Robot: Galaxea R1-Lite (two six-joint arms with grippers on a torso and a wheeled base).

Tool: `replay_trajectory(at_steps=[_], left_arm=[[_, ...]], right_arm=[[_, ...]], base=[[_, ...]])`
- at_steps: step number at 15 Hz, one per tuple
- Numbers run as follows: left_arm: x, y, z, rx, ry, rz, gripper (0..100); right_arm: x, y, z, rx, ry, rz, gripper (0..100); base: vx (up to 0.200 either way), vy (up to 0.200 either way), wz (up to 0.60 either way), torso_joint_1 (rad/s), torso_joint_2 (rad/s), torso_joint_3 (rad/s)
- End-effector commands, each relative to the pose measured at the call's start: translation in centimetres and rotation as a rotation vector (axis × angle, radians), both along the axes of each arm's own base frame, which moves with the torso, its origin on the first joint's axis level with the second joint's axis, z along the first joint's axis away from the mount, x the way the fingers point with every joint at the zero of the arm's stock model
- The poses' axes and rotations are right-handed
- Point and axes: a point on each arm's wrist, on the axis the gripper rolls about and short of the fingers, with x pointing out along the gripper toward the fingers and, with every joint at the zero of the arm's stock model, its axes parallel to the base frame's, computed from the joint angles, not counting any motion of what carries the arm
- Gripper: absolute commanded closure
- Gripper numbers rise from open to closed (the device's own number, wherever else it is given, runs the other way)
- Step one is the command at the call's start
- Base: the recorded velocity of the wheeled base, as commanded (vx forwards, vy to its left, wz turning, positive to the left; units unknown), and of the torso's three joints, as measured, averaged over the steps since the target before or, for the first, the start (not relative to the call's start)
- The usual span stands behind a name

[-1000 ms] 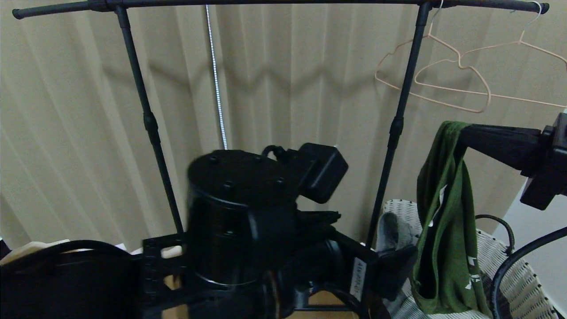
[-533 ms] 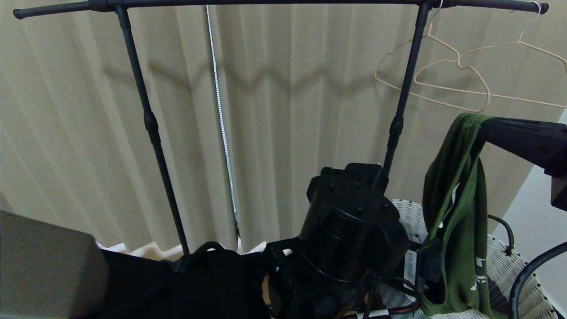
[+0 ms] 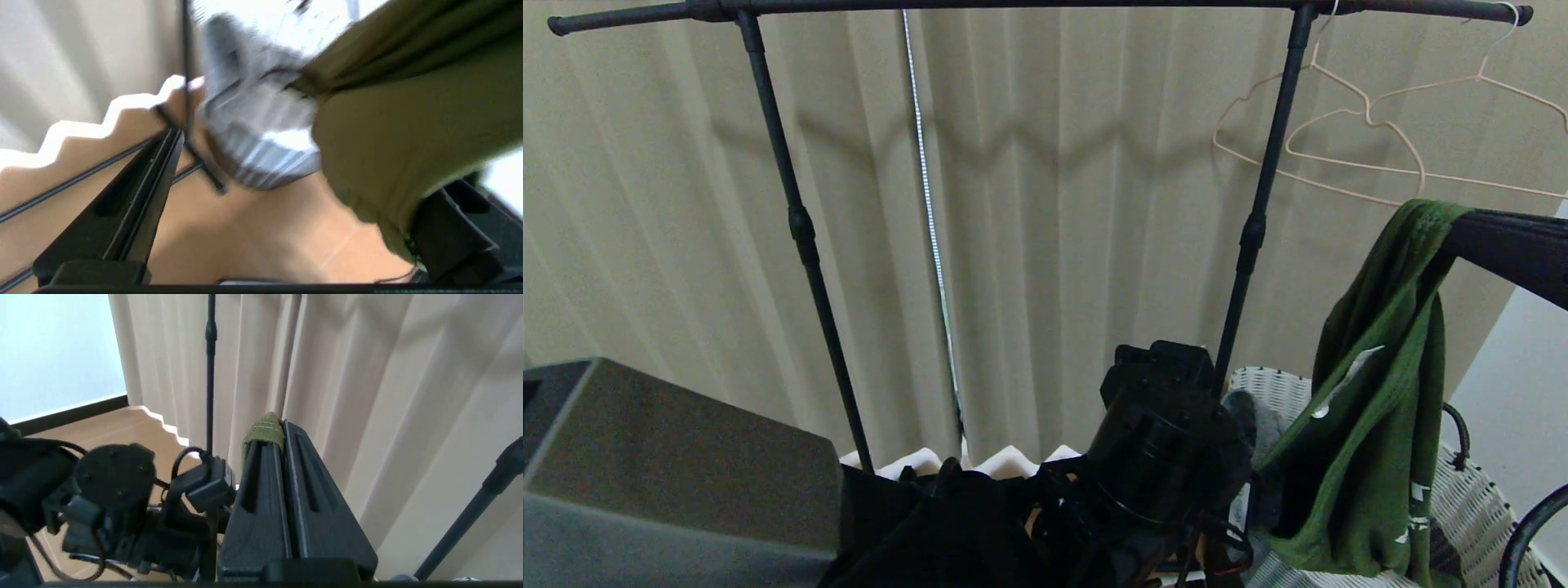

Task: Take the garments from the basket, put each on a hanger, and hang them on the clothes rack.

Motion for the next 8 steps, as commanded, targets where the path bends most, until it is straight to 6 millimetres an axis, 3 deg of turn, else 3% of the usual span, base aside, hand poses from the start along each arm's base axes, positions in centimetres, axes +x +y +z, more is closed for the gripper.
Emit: replay_trajectory(at_steps=[1, 3, 4, 8], left_arm=[[-0.6, 1.8, -0.6, 0.055, 0.007, 0.001, 0], [-1.0, 2.8, -0.8, 0.073, 0.017, 0.002, 0], [-1.1, 3.0, -0.9, 0.078, 0.018, 0.002, 100], [-0.8, 4.2, -1.1, 0.16, -0.049, 0.056, 100]], right_arm=[[0.0, 0.0, 0.0, -0.001, 0.0, -0.001, 100], [0.1, 0.1, -0.1, -0.003, 0.002, -0.001, 100], [0.2, 0.1, -0.1, -0.004, 0.003, -0.001, 100], [0.3, 0.2, -0.1, -0.006, 0.005, -0.004, 100]], base=[[0.0, 0.0, 0.0, 0.0, 0.0, 0.0], [0.0, 0.0, 0.0, 0.0, 0.0, 0.0], [0.0, 0.0, 0.0, 0.0, 0.0, 0.0], [0.0, 0.0, 0.0, 0.0, 0.0, 0.0]])
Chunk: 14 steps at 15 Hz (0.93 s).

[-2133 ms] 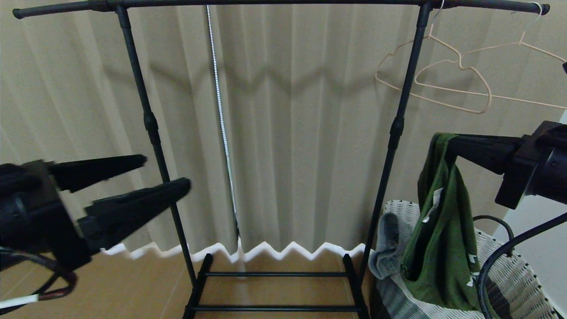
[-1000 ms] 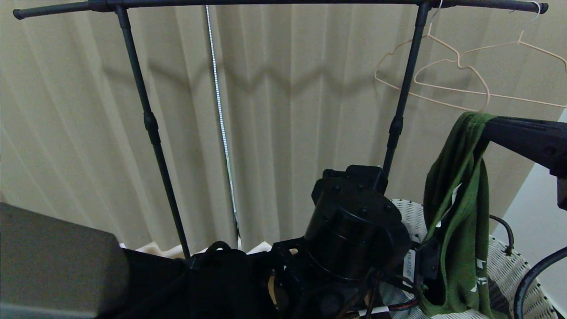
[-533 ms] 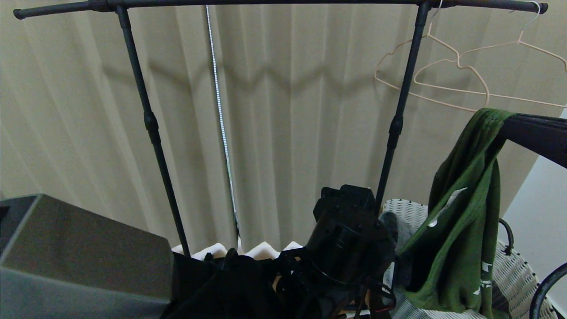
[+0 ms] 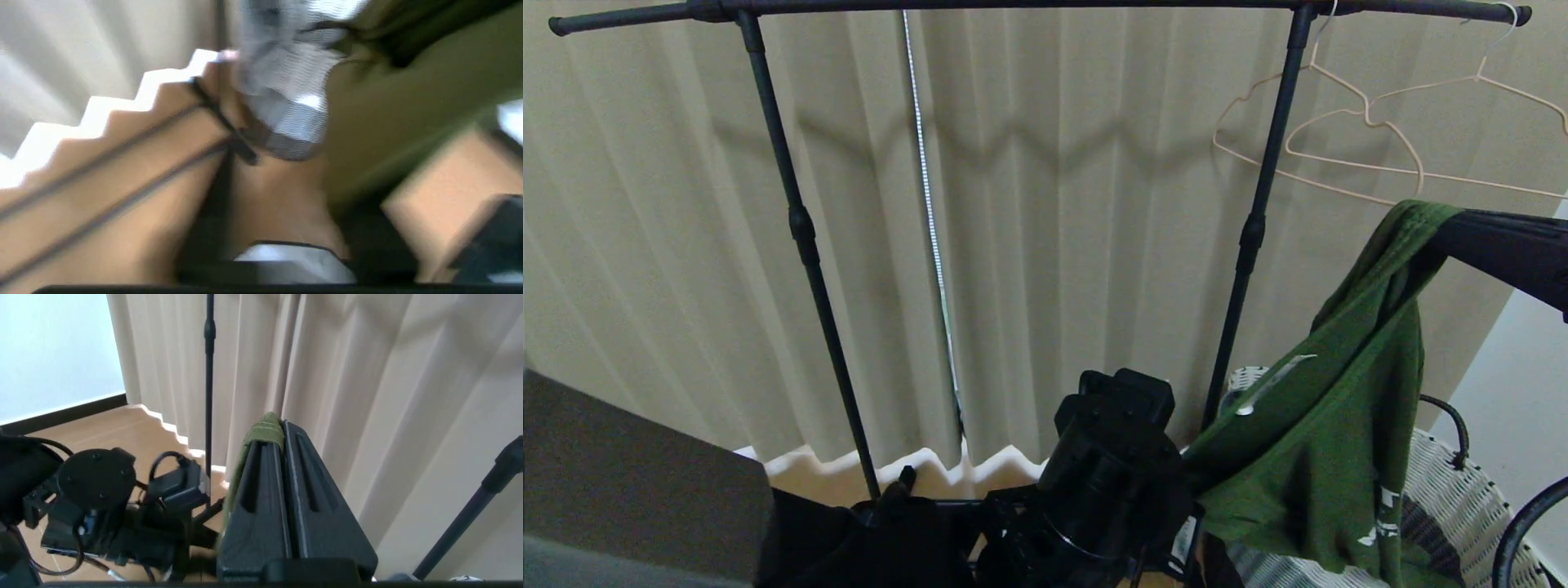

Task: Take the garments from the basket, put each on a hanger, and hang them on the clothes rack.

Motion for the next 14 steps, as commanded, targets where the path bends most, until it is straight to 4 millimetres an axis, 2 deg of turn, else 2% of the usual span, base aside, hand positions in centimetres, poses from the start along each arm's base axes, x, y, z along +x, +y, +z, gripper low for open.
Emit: replay_trajectory(at_steps=[1, 3, 7, 8, 10, 11, 12, 14], left_arm=[[0.2, 2.3, 1.0, 0.039, -0.084, 0.04, 100], [0.4, 4.7, 4.4, -0.059, -0.16, 0.075, 100], [0.8, 10.5, 13.2, -0.157, -0.232, 0.163, 100], [1.4, 11.8, 16.0, -0.175, -0.256, 0.192, 100], [2.2, 13.3, 19.5, -0.155, -0.298, 0.229, 100], [2.6, 14.4, 22.4, -0.115, -0.332, 0.255, 100], [2.5, 14.9, 24.3, -0.101, -0.351, 0.261, 100], [3.2, 14.7, 25.4, -0.084, -0.343, 0.261, 100]], right_arm=[[0.2, 0.1, 0.0, -0.002, 0.003, -0.003, 100], [0.7, 0.4, 0.2, -0.004, 0.004, -0.003, 100], [1.5, 0.9, 1.9, 0.033, -0.055, -0.004, 100], [1.9, 0.9, 2.2, 0.049, -0.081, -0.015, 100], [2.6, 0.5, 2.1, 0.034, -0.089, -0.056, 100], [3.7, 0.4, 1.6, -0.016, -0.096, -0.094, 100], [4.3, 0.3, 1.4, -0.031, -0.098, -0.112, 100], [5.5, 0.8, 0.8, -0.04, -0.084, -0.114, 100]], base=[[0.0, 0.0, 0.0, 0.0, 0.0, 0.0], [0.0, 0.0, 0.0, 0.0, 0.0, 0.0], [0.0, 0.0, 0.0, 0.0, 0.0, 0.0], [0.0, 0.0, 0.0, 0.0, 0.0, 0.0], [0.0, 0.0, 0.0, 0.0, 0.0, 0.0], [0.0, 0.0, 0.0, 0.0, 0.0, 0.0], [0.0, 0.0, 0.0, 0.0, 0.0, 0.0], [0.0, 0.0, 0.0, 0.0, 0.0, 0.0]])
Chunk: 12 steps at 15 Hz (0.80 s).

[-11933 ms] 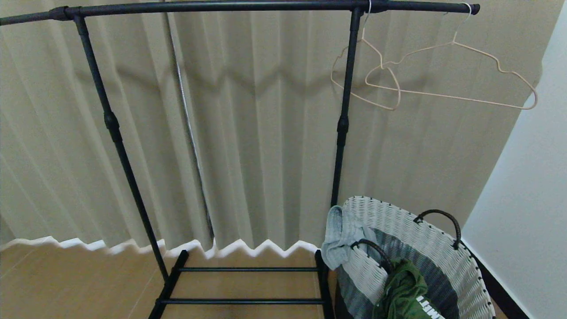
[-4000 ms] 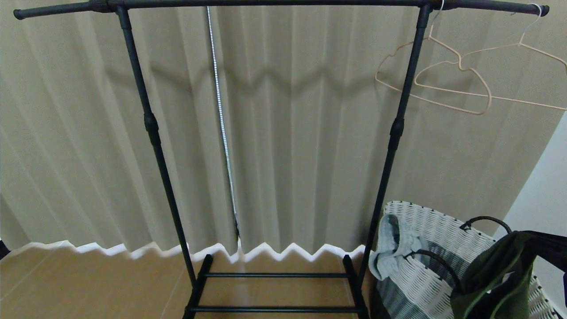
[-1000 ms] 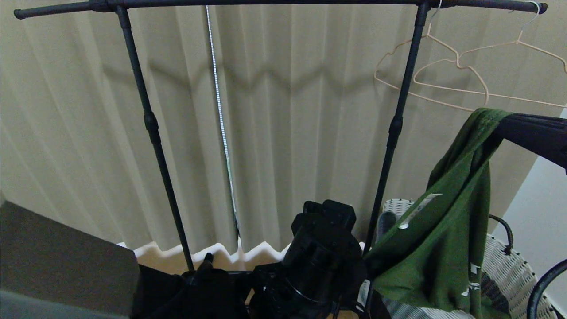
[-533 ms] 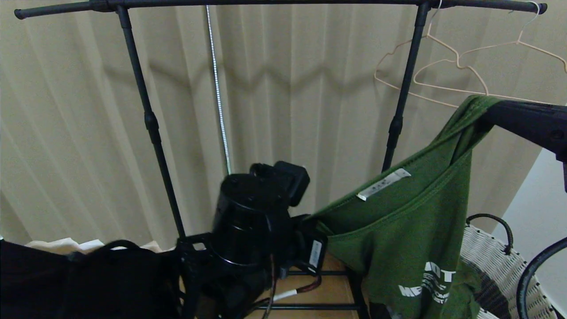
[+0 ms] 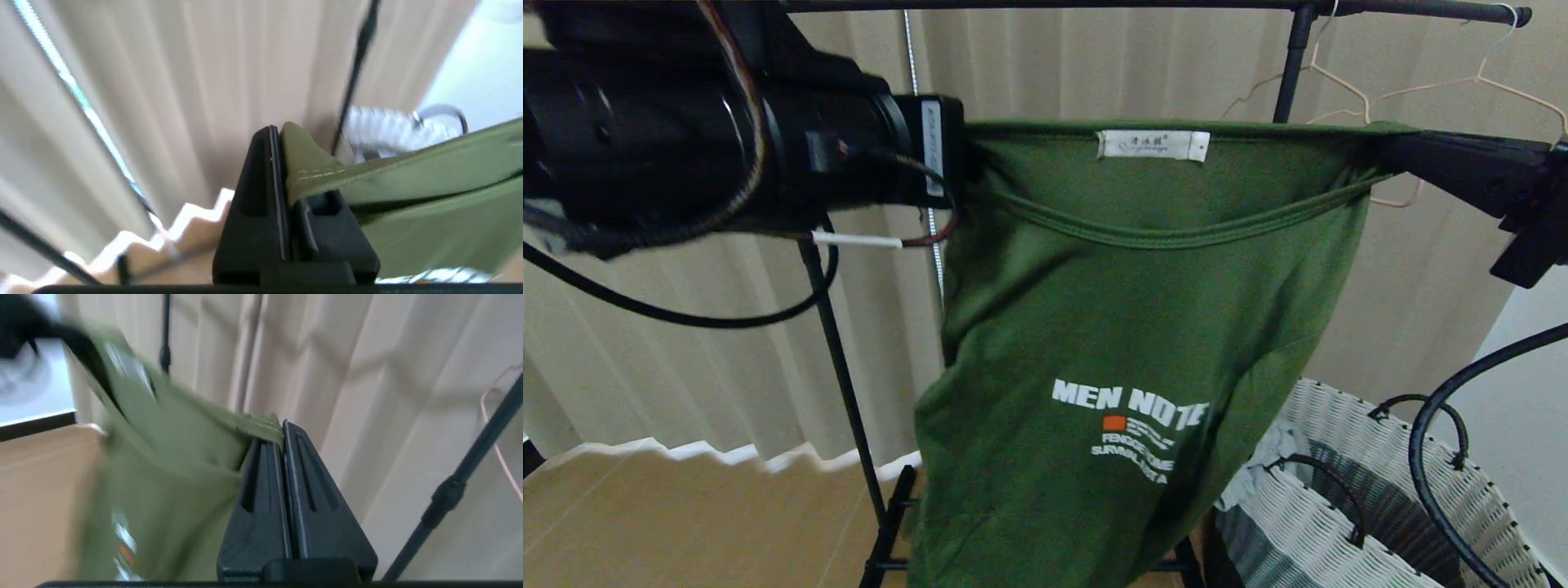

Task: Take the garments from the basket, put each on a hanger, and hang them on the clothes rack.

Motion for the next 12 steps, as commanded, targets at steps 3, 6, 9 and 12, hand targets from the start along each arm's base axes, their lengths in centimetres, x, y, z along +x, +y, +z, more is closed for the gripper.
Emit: replay_trajectory(at_steps=[3, 6, 9, 12], left_arm=[[3.0, 2.0, 0.3, 0.164, -0.015, 0.067, 100], [1.8, 2.0, 0.4, 0.11, 0.002, -0.07, 100], [-0.5, 2.7, -0.3, 0.097, 0.03, -0.2, 100], [-0.7, 2.9, -1.2, 0.101, 0.042, -0.206, 100]], right_arm=[[3.5, 1.2, -1.9, -0.021, 0.041, -0.025, 100], [3.7, 0.7, -1.9, -0.016, 0.037, -0.049, 100], [3.7, 0.3, -2.0, -0.014, 0.04, -0.064, 100], [3.7, 0.3, -2.0, -0.016, 0.041, -0.064, 100]], base=[[0.0, 0.0, 0.0, 0.0, 0.0, 0.0], [0.0, 0.0, 0.0, 0.0, 0.0, 0.0], [0.0, 0.0, 0.0, 0.0, 0.0, 0.0], [0.0, 0.0, 0.0, 0.0, 0.0, 0.0]])
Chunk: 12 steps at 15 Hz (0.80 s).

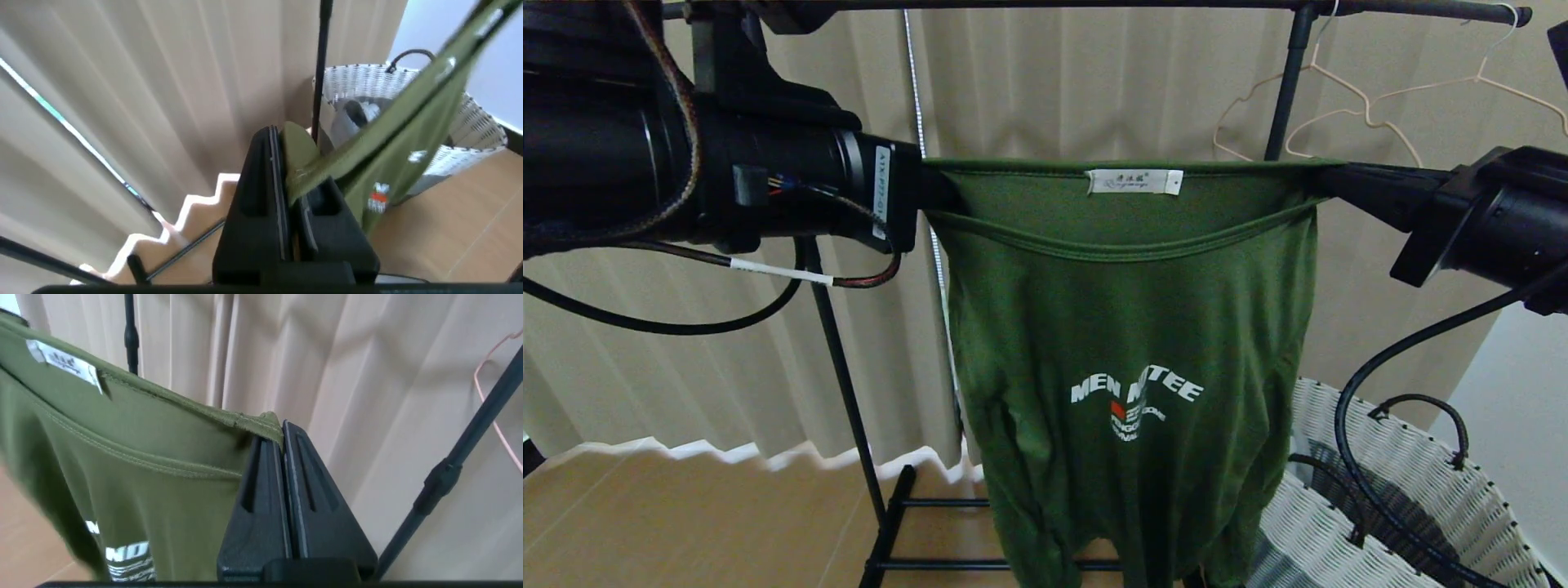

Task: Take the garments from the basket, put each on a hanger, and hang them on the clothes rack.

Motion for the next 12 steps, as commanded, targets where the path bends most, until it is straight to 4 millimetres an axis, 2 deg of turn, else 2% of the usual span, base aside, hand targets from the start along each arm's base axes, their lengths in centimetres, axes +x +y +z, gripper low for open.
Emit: replay_trajectory(at_steps=[1, 5, 6, 9, 12], left_arm=[[-0.3, 0.2, -0.2, -0.035, -0.018, 0.005, 100], [0.1, -0.1, -1.3, -0.053, 0.0, 0.017, 100], [1.0, -0.7, -1.9, -0.051, 0.023, 0.024, 100], [3.4, -2.1, -2.2, -0.04, 0.012, 0.101, 100], [6.5, -3.9, -1.8, -0.069, -0.032, 0.13, 100]], right_arm=[[0.0, 0.0, 0.0, -0.001, 0.0, 0.0, 100], [-0.6, -0.6, -0.6, -0.01, 0.011, -0.026, 100], [-2.2, -1.3, -0.5, -0.008, 0.002, -0.023, 100], [-4.6, -2.2, -0.5, -0.004, -0.007, -0.014, 100], [-7.1, -2.0, -0.3, 0.001, 0.005, 0.072, 100]], base=[[0.0, 0.0, 0.0, 0.0, 0.0, 0.0], [0.0, 0.0, 0.0, 0.0, 0.0, 0.0], [0.0, 0.0, 0.0, 0.0, 0.0, 0.0], [0.0, 0.0, 0.0, 0.0, 0.0, 0.0], [0.0, 0.0, 0.0, 0.0, 0.0, 0.0]])
